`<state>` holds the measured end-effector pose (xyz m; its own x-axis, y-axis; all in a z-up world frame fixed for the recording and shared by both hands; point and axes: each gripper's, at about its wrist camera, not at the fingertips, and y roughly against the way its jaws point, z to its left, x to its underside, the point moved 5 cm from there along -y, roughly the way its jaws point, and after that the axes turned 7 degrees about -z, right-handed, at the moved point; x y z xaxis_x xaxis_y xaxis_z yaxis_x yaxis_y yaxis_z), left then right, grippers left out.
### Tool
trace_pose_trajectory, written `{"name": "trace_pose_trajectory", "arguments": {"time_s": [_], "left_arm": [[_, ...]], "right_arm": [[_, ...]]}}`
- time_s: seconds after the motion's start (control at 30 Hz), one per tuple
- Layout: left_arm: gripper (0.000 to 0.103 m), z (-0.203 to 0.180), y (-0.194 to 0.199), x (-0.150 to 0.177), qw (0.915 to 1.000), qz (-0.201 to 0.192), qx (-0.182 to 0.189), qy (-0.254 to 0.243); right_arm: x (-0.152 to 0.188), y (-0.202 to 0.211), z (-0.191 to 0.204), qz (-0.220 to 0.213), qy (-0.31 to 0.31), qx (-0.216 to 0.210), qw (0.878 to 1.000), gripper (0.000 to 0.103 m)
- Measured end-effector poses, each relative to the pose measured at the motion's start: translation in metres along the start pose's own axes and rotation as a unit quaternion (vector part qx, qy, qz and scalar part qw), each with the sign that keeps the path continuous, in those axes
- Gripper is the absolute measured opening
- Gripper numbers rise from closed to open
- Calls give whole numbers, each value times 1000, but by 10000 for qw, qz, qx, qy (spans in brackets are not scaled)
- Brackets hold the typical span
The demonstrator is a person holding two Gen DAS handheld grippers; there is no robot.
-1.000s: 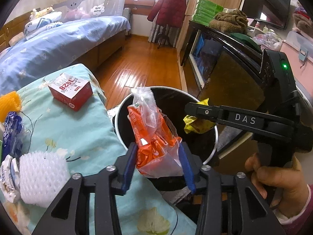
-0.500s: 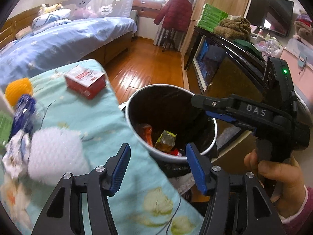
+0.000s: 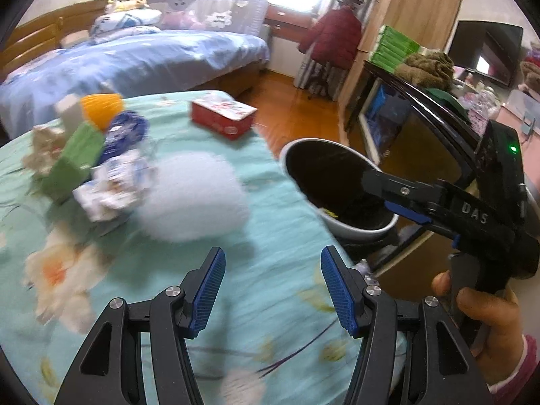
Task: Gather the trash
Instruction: 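Move both open tools back to the remaining trash on the table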
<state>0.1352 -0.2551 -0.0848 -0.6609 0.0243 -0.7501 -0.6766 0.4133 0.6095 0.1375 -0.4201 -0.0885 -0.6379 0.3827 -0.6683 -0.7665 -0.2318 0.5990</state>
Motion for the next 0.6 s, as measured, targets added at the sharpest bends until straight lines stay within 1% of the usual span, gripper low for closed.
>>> {"name": "trace_pose_trajectory", "arguments": {"time_s": [0.23, 0.43, 0.6], "left_arm": [[58, 34, 33, 17, 9990, -82, -313, 293], [58, 59, 57, 24, 9970, -163, -547, 519], [58, 74, 68, 25, 9955, -233, -662, 638]], "right_arm": [[19, -3, 24, 81, 65, -158, 9998, 89], [33, -9, 46, 205, 187, -331, 9991, 89], [41, -15, 62, 321, 302, -436, 9981, 89]]}}
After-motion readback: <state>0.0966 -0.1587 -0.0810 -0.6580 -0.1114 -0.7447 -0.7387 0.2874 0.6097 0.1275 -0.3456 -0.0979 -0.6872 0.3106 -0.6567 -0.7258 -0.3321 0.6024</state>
